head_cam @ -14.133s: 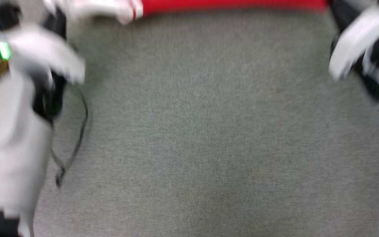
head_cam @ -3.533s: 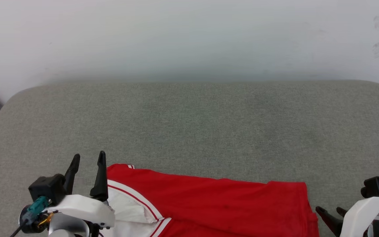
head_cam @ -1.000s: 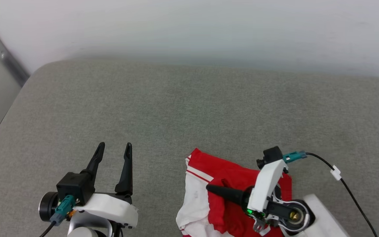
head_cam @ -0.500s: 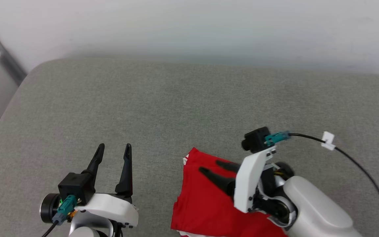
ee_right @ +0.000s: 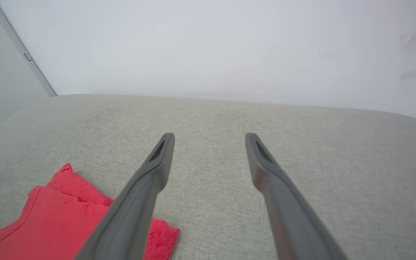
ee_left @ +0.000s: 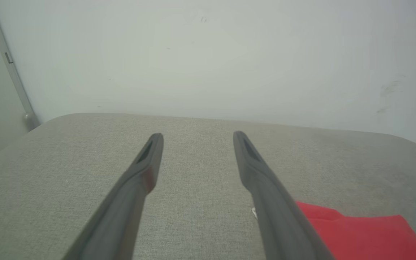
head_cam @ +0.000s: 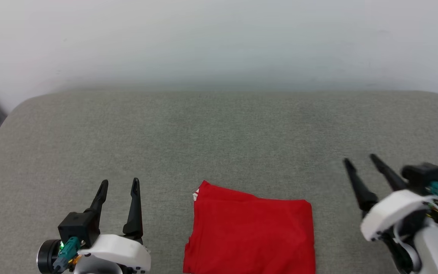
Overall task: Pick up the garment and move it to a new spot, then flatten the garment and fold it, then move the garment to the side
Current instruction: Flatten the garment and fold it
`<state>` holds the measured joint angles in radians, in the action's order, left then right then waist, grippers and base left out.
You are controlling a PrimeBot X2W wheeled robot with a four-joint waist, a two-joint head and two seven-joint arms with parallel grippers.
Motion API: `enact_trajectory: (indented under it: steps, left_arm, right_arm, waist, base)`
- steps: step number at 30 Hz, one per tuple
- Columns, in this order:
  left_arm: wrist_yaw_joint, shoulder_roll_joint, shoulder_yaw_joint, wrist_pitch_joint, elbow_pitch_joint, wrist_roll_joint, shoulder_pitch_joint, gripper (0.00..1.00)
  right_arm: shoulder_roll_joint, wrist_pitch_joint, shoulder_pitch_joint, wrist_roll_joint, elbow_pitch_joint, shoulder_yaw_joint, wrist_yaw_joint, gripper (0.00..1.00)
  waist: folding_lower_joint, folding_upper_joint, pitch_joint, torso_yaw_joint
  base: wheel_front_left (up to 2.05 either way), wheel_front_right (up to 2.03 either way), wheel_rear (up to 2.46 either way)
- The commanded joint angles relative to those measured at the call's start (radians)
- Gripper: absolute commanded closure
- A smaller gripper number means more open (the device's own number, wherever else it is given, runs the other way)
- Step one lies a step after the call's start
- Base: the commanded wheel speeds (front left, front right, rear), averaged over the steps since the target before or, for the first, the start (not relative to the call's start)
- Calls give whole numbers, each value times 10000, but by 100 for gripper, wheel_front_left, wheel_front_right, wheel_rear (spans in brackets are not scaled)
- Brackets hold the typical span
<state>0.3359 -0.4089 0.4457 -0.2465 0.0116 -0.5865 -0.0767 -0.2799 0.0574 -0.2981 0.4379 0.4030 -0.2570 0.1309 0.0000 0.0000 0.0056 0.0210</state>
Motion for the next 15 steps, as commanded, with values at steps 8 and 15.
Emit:
enact_trajectory:
  steps: [8, 15]
  left_arm:
    - [-35, -50, -162, -133, 153, 111, 330, 0]
    - [-61, -83, -261, -170, 292, 223, 631, 0]
  right_arm:
    - [1043, -68, 2628, -1759, -3348, 2611, -5, 0]
    - [1674, -796, 4121, -2347, -5117, 2807, -5, 0]
  waist:
    - [0, 0, -297, -409]
    - [0, 0, -443, -545]
  base:
    - [0, 0, 0]
    - [0, 0, 0]
